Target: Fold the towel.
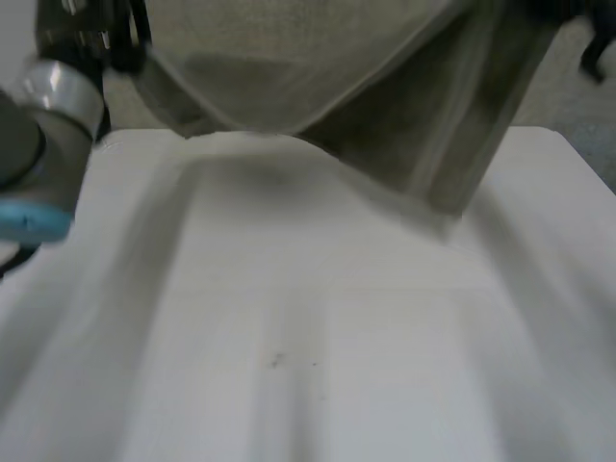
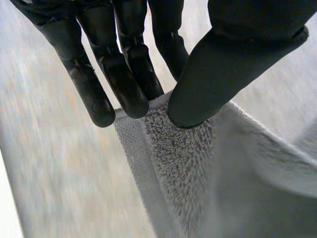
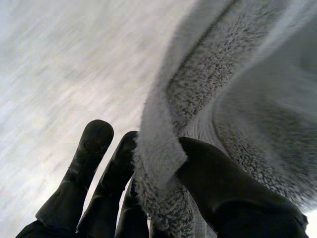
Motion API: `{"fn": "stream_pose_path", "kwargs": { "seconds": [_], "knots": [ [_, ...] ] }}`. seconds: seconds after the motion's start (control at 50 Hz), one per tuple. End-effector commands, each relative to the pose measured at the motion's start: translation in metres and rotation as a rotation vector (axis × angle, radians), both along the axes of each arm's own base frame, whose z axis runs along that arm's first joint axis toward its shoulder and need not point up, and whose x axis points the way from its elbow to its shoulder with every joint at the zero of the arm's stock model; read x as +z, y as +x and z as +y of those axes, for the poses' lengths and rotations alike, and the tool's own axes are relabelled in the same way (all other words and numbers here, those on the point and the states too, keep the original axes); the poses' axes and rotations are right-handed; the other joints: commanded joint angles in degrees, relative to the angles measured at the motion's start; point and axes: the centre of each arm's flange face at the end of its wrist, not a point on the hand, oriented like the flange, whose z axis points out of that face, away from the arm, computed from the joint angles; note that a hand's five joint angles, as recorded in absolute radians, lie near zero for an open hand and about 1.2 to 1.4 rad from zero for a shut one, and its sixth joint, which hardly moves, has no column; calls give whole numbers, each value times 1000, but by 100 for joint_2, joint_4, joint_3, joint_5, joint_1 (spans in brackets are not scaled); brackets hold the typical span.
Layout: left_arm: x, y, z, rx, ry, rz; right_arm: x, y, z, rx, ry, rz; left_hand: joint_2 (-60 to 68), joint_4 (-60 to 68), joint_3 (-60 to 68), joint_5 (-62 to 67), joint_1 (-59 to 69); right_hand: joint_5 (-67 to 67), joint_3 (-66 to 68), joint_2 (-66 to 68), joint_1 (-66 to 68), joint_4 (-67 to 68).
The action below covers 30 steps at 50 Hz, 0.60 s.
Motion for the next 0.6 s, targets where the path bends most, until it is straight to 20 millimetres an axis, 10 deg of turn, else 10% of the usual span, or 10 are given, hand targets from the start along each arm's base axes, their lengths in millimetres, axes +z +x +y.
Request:
{"fn": "stream_pose_path", "kwargs": {
  "seconds": [0.02,0.06,0.18,0.4,0.6],
  "knots": [
    [-93,28,21,45,274,-89,-117,-3,26,11,438,241,1025,1027,1025,1133,1183,273,379,393,400,314],
    [-137,39,40,30,412,-123,-164,-6,50,11,571,424,1025,1027,1025,1133,1183,273,379,393,400,314],
    [-175,40,70,-56,519,-155,-208,-14,89,21,654,665,1025,1027,1025,1133,1183,273,379,393,400,314],
    [-162,45,68,-46,447,-131,-201,-23,117,-83,750,451,1025,1027,1025,1133,1183,-4124,-4019,-4005,-3998,-4083],
    [-159,53,64,-22,435,-122,-210,-24,142,-110,696,345,1025,1027,1025,1133,1183,-4498,-4392,-4378,-4371,-4457]
  ]
}}
